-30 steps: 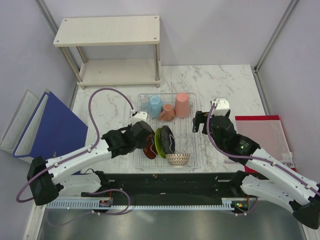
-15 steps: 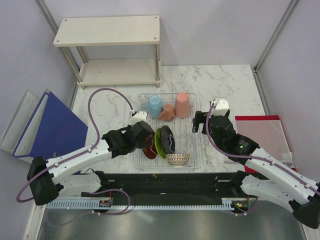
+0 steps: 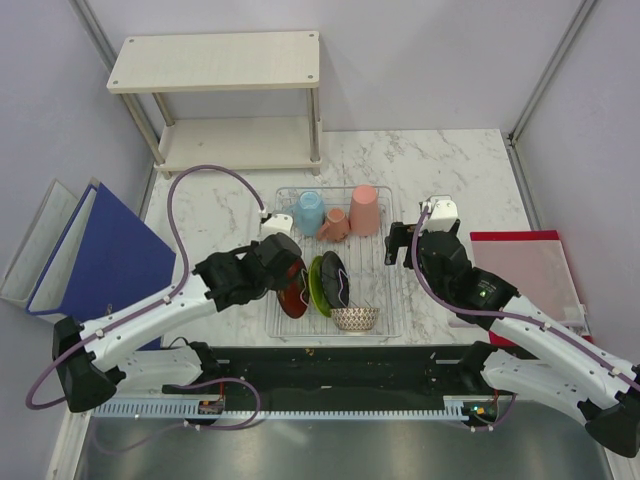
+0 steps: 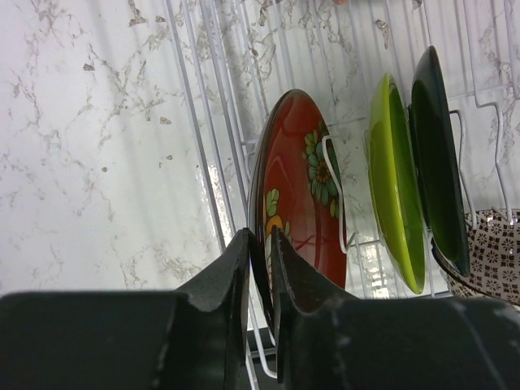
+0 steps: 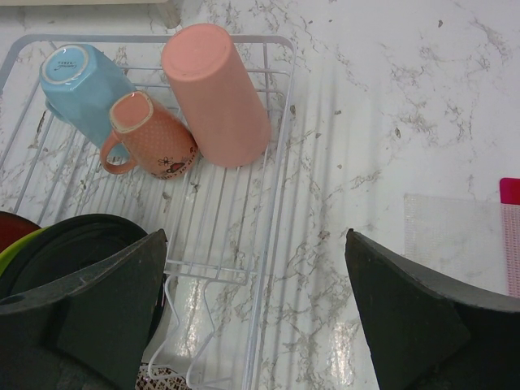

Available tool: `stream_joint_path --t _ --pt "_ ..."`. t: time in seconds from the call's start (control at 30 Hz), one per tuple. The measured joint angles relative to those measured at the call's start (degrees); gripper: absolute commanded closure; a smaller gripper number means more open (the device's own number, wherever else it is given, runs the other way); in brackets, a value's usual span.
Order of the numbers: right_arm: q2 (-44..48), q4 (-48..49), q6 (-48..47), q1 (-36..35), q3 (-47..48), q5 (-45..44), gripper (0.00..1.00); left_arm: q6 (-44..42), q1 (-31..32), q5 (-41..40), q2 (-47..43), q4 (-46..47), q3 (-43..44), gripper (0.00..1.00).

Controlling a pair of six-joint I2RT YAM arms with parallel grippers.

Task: Unload the mixed dishes from the dish rack
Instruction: Pick up the plate from the dish rack, then place the plate at the center of the board.

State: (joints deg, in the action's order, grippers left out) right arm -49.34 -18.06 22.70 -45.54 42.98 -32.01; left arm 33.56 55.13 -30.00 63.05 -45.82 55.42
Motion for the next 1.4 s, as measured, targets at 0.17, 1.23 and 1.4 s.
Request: stream_joint_path --t 0.17,1.23,1.4 --pt "0.0 -0.02 0.0 0.0 0.0 0.0 0.02 -1.09 0.0 -0.57 -0.28 -2.54 1.99 0.98" --pt "1.81 1.01 6.38 0.0 4.7 9.81 0.02 -4.83 0.02 4.04 -15.45 3.89 12.13 0.98" --pt "2.8 4.31 9.79 0.0 7.37 16.9 0.02 -4.26 0.0 7.74 -18.53 10.64 9.79 0.98"
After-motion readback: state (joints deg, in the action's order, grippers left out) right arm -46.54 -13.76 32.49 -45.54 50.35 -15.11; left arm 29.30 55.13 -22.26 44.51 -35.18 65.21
